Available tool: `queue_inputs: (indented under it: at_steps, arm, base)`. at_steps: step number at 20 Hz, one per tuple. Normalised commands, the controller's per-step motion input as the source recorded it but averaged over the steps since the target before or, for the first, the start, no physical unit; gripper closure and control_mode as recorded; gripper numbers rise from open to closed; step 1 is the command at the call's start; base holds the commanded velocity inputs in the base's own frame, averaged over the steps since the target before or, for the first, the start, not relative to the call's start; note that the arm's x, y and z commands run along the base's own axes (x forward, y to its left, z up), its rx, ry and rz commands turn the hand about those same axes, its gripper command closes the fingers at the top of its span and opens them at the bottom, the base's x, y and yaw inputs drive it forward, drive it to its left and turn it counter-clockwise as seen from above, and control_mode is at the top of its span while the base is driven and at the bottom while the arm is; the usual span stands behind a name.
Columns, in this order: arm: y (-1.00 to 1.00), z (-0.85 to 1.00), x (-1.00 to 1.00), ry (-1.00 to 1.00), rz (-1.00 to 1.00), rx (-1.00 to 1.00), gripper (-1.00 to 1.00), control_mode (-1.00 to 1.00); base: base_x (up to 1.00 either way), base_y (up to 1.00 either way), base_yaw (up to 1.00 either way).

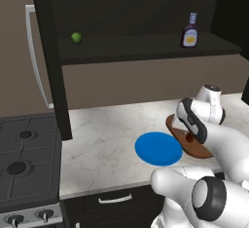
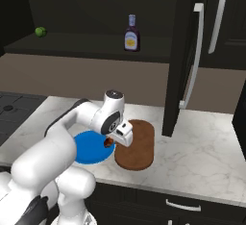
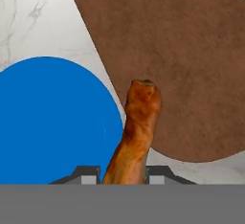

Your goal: Pick the chicken drumstick from the plate and place it on the cutting board. Then pick the condiment bottle from the cabinet and place it next to the cutting board.

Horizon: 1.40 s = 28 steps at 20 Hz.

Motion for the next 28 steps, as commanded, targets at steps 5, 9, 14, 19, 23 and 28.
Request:
queue_inputs:
  at_steps: [5,9,14,19,23,28]
  arm:
    - [-0.34,0.0,0.0,0.0,0.0,-0.01,1.0,-1.0]
    - [-0.31,0.0,0.0,-0.01,0.0,0.0,1.0,-1.0]
    - [-0.17,-0.06,0.01,-0.09,0.01,0.0,1.0,-1.0]
    - [-0.03,-0.18,0.08,-0.15,0.03,0.0,1.0,-1.0]
    - [-0.01,-0.2,0.12,-0.16,0.03,0.0,1.0,-1.0]
    - [0.0,-0.16,0.1,-0.14,0.03,0.0,1.0,-1.0]
  base:
    - [0.0,0.0,0.0]
    - [0.0,0.0,0.0]
    - [0.0,0.0,0.0]
    - [0.0,0.0,0.0]
    - [0.0,0.0,0.0]
    - [0.0,0.0,0.0]
